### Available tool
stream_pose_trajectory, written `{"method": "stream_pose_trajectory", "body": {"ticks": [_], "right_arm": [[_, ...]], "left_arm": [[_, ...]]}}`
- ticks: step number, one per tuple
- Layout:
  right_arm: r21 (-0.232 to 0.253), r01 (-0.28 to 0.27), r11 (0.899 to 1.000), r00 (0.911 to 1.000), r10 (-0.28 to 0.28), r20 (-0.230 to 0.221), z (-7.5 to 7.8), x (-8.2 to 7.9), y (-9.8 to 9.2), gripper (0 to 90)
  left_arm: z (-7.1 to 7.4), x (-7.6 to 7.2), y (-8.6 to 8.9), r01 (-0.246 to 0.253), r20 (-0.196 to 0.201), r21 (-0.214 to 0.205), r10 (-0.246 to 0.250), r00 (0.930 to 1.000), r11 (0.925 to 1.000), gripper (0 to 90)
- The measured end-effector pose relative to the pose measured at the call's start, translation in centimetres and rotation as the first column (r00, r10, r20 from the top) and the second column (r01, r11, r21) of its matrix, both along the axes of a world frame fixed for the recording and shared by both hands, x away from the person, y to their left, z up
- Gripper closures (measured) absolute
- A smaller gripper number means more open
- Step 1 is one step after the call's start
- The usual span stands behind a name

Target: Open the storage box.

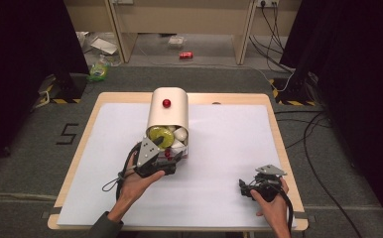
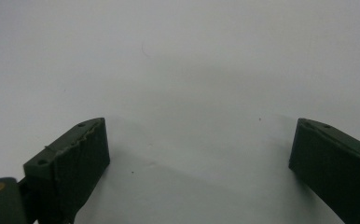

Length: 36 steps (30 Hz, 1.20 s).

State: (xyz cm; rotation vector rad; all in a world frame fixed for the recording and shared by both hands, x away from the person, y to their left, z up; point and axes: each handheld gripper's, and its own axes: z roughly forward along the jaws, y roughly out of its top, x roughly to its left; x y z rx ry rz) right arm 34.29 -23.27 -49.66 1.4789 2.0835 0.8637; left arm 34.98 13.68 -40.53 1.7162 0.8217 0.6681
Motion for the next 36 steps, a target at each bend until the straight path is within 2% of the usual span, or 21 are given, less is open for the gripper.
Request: {"method": "stream_pose_trajectory", "body": {"ticks": [21,36], "right_arm": [[0.000,0.000,1.000,1.0000,0.000,0.000,0.0,0.0,0.0,5.1],[0.000,0.000,1.000,1.0000,0.000,0.000,0.0,0.0,0.0,5.1]], "left_arm": [[-0.4,-1.6,0.3,0.010,0.010,-0.019,-0.010,0.9999,0.9998,24.7],[-0.7,-2.7,0.4,0.027,-0.002,-0.021,-0.027,0.9996,0.9994,24.8]]}}
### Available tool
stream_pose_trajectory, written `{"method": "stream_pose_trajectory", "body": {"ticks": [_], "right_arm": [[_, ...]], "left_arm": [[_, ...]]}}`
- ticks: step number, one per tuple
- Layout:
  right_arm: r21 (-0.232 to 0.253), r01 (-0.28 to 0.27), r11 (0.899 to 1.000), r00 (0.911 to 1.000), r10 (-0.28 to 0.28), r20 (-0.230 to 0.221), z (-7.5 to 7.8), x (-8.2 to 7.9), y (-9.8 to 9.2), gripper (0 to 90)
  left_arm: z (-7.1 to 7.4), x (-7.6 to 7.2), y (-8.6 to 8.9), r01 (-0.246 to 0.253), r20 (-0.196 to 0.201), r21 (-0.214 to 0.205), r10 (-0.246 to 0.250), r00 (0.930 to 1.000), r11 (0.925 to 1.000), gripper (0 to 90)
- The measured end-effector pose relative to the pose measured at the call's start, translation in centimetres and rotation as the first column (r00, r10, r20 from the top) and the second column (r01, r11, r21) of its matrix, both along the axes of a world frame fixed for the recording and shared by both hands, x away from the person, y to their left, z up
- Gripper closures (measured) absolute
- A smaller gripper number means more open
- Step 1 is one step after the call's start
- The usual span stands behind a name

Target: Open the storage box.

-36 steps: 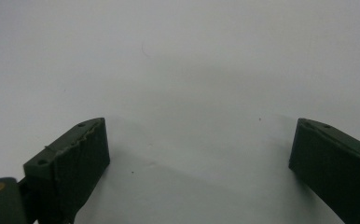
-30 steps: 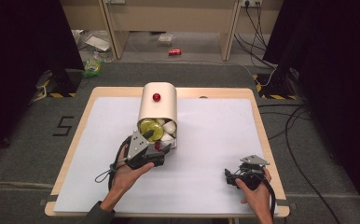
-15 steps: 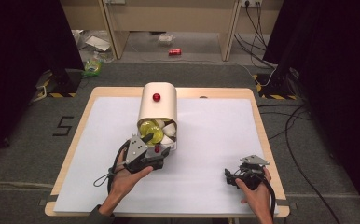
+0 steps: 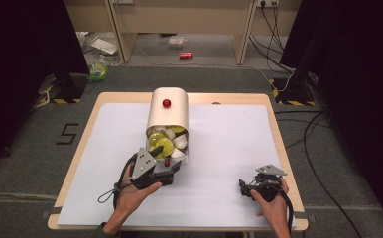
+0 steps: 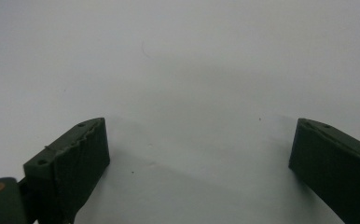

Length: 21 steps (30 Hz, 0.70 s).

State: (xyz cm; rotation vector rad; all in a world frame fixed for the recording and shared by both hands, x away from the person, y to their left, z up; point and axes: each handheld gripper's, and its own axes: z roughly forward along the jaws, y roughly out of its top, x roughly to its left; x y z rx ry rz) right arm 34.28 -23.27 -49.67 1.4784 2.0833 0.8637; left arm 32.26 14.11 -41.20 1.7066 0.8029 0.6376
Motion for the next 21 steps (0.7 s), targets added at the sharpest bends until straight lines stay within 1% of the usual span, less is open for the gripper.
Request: {"method": "stream_pose_trajectory", "body": {"ticks": [7,21], "right_arm": [[0.000,0.000,1.000,1.0000,0.000,0.000,0.0,0.0,0.0,5.1],[0.000,0.000,1.000,1.0000,0.000,0.000,0.0,0.0,0.0,5.1]], "left_arm": [[-0.2,-0.6,0.1,0.008,-0.005,-0.005,-0.008,1.0000,1.0000,25.0],[-0.5,-1.3,0.2,0.014,-0.011,-0.011,-0.015,0.9998,0.9998,24.9]]}}
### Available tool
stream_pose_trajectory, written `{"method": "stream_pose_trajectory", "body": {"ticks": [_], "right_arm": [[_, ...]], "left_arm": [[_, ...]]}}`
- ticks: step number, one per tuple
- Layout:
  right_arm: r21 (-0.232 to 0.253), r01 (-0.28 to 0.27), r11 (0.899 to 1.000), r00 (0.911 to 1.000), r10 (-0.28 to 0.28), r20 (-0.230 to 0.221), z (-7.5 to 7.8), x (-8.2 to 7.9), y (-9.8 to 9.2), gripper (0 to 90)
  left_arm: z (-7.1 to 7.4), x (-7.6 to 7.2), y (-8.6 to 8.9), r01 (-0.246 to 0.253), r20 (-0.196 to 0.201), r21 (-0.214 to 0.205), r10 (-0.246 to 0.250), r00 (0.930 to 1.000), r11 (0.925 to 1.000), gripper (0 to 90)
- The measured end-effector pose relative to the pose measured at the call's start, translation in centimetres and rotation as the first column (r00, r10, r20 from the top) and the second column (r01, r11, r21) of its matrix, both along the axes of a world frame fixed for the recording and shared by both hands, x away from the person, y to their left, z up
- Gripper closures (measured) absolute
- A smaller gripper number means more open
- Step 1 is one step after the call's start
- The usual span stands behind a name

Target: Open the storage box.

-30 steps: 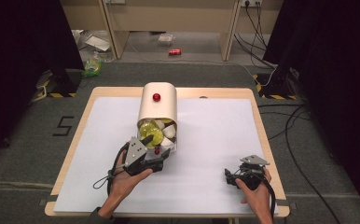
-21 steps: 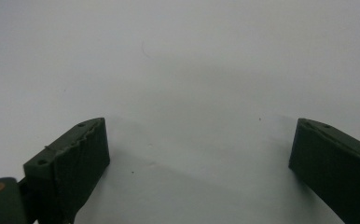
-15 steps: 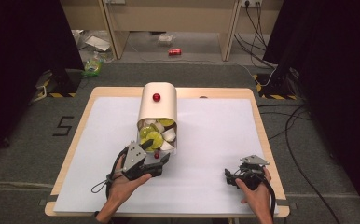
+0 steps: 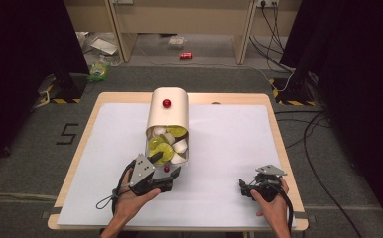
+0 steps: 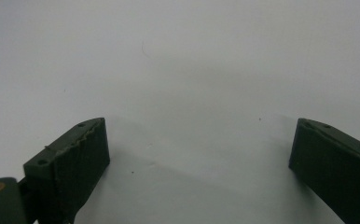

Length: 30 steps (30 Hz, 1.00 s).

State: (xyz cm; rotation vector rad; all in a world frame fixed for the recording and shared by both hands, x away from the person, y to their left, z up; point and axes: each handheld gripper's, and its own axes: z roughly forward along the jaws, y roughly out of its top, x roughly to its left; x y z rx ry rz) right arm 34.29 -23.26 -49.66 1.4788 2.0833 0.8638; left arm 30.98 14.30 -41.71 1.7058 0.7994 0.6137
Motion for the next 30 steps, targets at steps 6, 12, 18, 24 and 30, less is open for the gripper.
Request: {"method": "stream_pose_trajectory", "body": {"ticks": [6,12,18,24,30], "right_arm": [[0.000,0.000,1.000,1.0000,0.000,0.000,0.00,0.00,0.00,5.1],[0.000,0.000,1.000,1.0000,0.000,0.000,0.00,0.00,0.00,5.1],[0.000,0.000,1.000,1.0000,0.000,0.000,0.00,0.00,0.00,5.1],[0.000,0.000,1.000,1.0000,0.000,0.000,0.00,0.00,0.00,5.1],[0.000,0.000,1.000,1.0000,0.000,0.000,0.00,0.00,0.00,5.1]], "left_arm": [[-0.16,-0.28,0.02,0.003,-0.001,-0.005,-0.003,1.0000,1.0000,24.9],[-0.30,-0.53,0.07,0.005,-0.004,-0.004,-0.006,1.0000,1.0000,24.9],[-0.38,-0.65,0.11,0.010,-0.006,-0.005,-0.010,0.9999,0.9999,24.7],[-0.43,-0.74,0.16,0.015,-0.010,-0.010,-0.015,0.9998,0.9998,24.6],[-0.29,-0.65,0.37,0.011,-0.017,-0.025,-0.011,0.9998,0.9996,23.5]]}}
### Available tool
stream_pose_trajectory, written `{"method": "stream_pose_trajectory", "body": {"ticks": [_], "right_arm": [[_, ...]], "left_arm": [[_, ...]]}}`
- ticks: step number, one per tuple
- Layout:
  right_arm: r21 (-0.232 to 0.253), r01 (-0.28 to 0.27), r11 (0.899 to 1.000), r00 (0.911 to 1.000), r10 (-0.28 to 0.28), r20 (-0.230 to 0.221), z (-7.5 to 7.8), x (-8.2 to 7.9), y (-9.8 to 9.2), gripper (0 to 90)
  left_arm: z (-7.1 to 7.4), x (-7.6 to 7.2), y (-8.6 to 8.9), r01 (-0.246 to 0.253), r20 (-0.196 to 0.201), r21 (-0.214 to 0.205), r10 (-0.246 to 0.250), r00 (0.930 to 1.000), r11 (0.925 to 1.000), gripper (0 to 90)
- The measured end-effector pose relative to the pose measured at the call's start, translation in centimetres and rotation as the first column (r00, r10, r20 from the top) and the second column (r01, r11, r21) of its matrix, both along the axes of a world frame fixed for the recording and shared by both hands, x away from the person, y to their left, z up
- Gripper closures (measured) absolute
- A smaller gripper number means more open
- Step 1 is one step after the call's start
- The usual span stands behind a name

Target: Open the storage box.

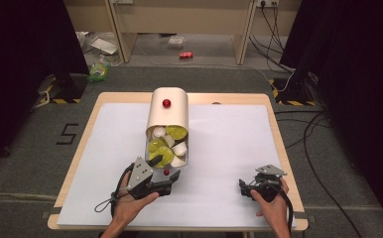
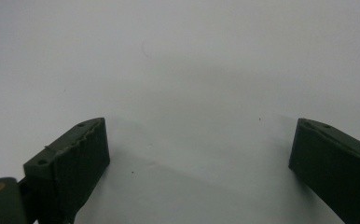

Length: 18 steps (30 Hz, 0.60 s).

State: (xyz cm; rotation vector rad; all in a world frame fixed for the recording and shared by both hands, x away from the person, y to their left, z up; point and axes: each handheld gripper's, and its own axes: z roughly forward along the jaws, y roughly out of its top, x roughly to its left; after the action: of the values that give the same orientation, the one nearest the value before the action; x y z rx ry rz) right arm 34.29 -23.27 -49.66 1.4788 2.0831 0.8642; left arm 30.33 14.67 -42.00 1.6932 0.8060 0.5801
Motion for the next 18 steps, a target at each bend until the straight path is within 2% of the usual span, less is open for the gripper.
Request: {"method": "stream_pose_trajectory", "body": {"ticks": [6,18], "right_arm": [[0.000,0.000,1.000,1.0000,0.000,0.000,0.00,0.00,0.00,5.1],[0.000,-0.001,1.000,1.0000,0.001,0.000,0.00,0.00,-0.01,5.1]], "left_arm": [[0.39,0.10,0.59,-0.015,0.005,-0.019,0.015,0.9999,0.9997,23.1],[1.02,0.39,1.09,-0.040,0.019,-0.028,0.040,0.9990,0.9988,22.8]]}}
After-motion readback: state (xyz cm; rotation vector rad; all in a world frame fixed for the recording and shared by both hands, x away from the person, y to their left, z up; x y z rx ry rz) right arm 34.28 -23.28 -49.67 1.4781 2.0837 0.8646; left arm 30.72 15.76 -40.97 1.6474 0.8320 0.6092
